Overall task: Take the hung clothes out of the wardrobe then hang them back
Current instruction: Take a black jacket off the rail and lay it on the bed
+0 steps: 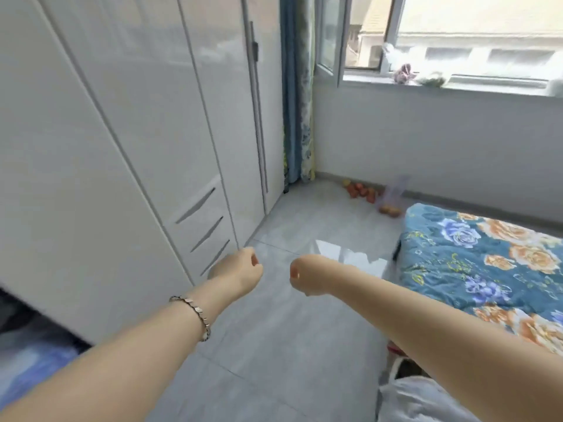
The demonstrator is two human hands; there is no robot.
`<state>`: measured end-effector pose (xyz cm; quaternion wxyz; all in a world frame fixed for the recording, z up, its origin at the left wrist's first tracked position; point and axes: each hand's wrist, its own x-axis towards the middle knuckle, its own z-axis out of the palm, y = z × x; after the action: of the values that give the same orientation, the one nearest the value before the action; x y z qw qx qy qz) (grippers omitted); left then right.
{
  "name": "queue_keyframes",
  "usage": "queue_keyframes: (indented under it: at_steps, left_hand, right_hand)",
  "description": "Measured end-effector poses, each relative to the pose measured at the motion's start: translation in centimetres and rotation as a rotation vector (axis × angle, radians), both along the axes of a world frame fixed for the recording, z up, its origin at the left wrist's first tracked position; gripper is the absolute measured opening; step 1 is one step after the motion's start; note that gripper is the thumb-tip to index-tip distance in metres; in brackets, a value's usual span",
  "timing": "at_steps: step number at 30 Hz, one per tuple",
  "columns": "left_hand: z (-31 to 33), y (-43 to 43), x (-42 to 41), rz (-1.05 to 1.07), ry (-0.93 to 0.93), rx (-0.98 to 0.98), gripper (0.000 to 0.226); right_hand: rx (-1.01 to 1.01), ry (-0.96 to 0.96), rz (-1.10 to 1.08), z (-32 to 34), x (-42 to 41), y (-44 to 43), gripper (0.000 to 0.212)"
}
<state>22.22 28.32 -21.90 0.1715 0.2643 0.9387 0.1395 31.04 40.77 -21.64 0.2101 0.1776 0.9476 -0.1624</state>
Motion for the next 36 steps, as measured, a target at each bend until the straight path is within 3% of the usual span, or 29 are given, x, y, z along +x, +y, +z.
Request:
queue_keyframes:
  at_steps: [6, 16, 22, 24, 29, 33, 36]
  left_hand:
    - [9.2, -14.1, -10.4, 0.304, 0.270, 0.118, 0.020]
    - [22.4, -31.5, -20.5, 0.763, 0.616, 0.042, 0.015]
    - [27.5, -38.8, -21.4, 1.036, 0.780, 0.003, 0.017]
    - [28.7, -41.1, -21.5, 1.101, 0.783, -0.016, 0.019]
    - [31.3, -45.7, -22.8, 1.138, 0.788, -0.041, 0.012]
    - [32.5, -49.2, -24.7, 1.109, 0.845, -0.073, 0.016]
    - [33.4, -52.2, -27.0, 1.073, 0.849, -0.066, 0.016]
  right_hand:
    - [-0.033, 0.215, 0.320, 10.2, -14.3, -12.7, 0.029]
    - [-0.012, 0.567, 0.746, 22.0, -30.9, -29.2, 0.028]
    - [-0.315, 0.709, 0.933, 28.4, -36.1, -38.1, 0.024]
    - [-0.315, 0.756, 0.962, 30.0, -37.5, -41.3, 0.017]
    - [-0.144, 0.862, 0.991, 32.1, -41.3, -48.7, 0.028]
    - [0.019, 0.827, 0.894, 32.9, -45.4, -53.5, 0.042]
    - [-0.037, 0.736, 0.731, 34.0, -48.8, -56.7, 0.048]
